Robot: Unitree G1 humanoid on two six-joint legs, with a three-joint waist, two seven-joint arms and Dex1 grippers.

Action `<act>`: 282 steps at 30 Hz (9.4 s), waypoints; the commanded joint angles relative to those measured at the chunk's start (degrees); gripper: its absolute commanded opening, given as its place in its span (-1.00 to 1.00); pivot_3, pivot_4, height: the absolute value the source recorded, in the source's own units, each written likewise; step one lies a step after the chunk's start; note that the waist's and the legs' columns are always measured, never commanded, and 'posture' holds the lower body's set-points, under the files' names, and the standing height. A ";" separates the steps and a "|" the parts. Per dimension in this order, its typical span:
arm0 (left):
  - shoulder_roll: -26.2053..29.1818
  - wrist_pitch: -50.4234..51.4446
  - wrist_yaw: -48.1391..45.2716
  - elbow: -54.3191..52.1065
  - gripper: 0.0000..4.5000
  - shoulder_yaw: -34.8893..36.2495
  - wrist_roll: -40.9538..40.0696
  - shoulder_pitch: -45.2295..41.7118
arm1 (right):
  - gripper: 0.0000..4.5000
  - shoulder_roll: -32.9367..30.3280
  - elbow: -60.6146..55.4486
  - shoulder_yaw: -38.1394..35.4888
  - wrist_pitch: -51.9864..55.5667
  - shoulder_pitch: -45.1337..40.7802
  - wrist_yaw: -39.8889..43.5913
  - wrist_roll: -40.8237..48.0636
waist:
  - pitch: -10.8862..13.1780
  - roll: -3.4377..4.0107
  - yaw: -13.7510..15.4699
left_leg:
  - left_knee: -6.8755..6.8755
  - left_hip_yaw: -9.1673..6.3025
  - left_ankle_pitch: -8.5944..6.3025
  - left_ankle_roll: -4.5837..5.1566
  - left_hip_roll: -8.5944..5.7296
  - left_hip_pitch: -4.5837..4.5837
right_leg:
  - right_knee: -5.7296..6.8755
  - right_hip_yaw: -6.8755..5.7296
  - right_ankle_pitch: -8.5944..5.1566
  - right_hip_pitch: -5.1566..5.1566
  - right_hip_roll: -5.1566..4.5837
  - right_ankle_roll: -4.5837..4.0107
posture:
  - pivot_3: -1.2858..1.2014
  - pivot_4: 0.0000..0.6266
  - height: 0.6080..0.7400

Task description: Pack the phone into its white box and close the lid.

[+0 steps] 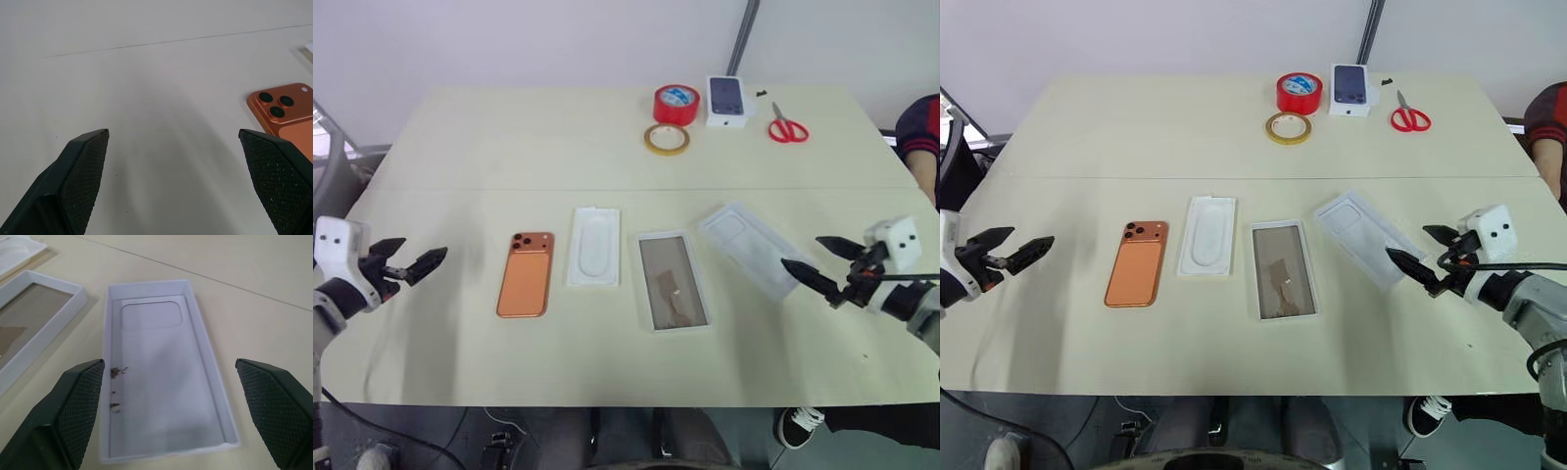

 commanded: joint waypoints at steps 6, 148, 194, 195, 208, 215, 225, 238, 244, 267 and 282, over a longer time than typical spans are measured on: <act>-0.09 0.22 0.97 -3.38 0.98 0.14 -0.80 -0.76 | 0.99 0.28 -3.89 0.48 0.42 -1.84 -1.56 2.26 | 0.00 -0.01 -0.04 | 0.01 0.00 0.00 0.00 0.00 0.00 | 0.01 0.00 0.00 0.00 0.00 0.00 | 0.03 -0.52 1.00; -6.77 13.31 9.62 -25.42 0.55 -22.43 -3.36 -8.46 | -0.97 23.74 13.04 54.95 6.76 -42.81 -7.41 -31.95 | 0.03 -0.18 0.01 | 0.37 -0.10 0.30 -0.56 -0.06 -0.12 | 0.33 0.03 -0.01 -0.17 0.05 0.02 | 0.03 -0.52 1.00; -8.19 33.55 21.72 -18.20 0.99 -4.01 -12.05 -6.87 | -1.00 37.47 13.40 59.69 7.85 -47.81 -4.87 -34.62 | 0.00 -0.21 -0.60 | 0.09 -0.11 0.13 -0.25 -0.05 -0.11 | 0.47 0.03 -0.01 -0.42 0.08 0.01 | 0.03 -0.52 1.00; -8.29 35.88 22.15 -18.00 0.99 -3.85 -12.77 -7.12 | -1.00 38.65 14.95 60.36 7.87 -48.41 -4.75 -34.52 | 0.00 -0.21 -0.62 | 0.09 -0.11 0.13 -0.25 -0.05 -0.11 | 0.47 0.03 -0.01 -0.42 0.08 0.01 | 0.03 -0.52 1.00; -17.09 53.25 26.34 -22.61 0.99 -7.25 -17.82 -10.53 | -1.00 40.28 20.81 68.98 7.25 -50.22 -2.42 -38.90 | -0.09 -0.22 -0.37 | 0.09 -0.12 0.20 -0.37 -0.08 -0.09 | 0.52 0.03 -0.01 -0.42 0.05 0.01 | 0.03 -0.52 1.00; -24.11 58.40 27.32 -24.45 0.99 -6.74 -18.54 -12.46 | -1.00 39.46 20.14 68.40 6.90 -49.63 -1.85 -39.68 | -0.20 -0.24 0.08 | 0.10 -0.14 0.33 -0.60 -0.17 -0.06 | 0.50 0.02 -0.01 -0.33 -0.02 0.01 | 0.03 -0.52 1.00; -27.58 59.61 28.38 -24.14 0.99 -3.60 -20.66 -15.36 | -1.00 39.35 20.19 68.04 6.64 -49.18 -1.72 -40.22 | -0.25 -0.25 0.11 | 0.11 -0.18 0.34 -0.62 -0.18 -0.01 | 0.48 -0.02 0.00 -0.25 -0.02 0.01 | 0.03 -0.52 1.00; -27.63 59.61 29.45 -21.60 0.42 0.67 -21.88 -17.15 | -1.00 39.24 20.32 67.64 6.26 -48.91 -1.70 -40.59 | -0.25 -0.26 0.01 | 0.10 -0.19 0.34 -0.63 -0.18 -0.02 | 0.47 -0.02 0.00 -0.28 -0.01 0.01 | 0.03 -0.52 1.00; -27.14 59.61 30.75 -19.90 -0.01 3.21 -23.02 -18.23 | -1.00 38.87 19.48 67.30 6.53 -48.77 -1.55 -41.01 | -0.22 -0.31 -0.35 | 0.06 -0.20 0.36 -0.65 -0.16 -0.04 | 0.47 -0.02 0.00 -0.33 0.00 0.02 | 0.03 -0.52 1.00; -32.92 59.61 42.79 -13.36 -0.95 17.10 -35.69 -24.15 | -1.00 23.52 -4.85 50.89 14.49 -44.31 3.64 -33.36 | -0.14 -0.50 0.06 | -0.05 -0.19 0.35 -0.65 -0.15 -0.12 | 0.41 0.00 0.00 -0.42 0.01 0.02 | 0.03 -0.52 1.00; -54.40 55.19 59.01 -13.07 -0.95 5.99 -42.88 -28.14 | -1.00 6.23 -13.57 29.18 8.89 -25.44 6.66 -20.48 | 0.04 -0.79 -0.31 | 0.00 -0.15 0.36 -0.66 -0.07 -0.10 | 0.28 0.03 0.01 -0.26 0.16 0.04 | 0.03 -0.52 1.00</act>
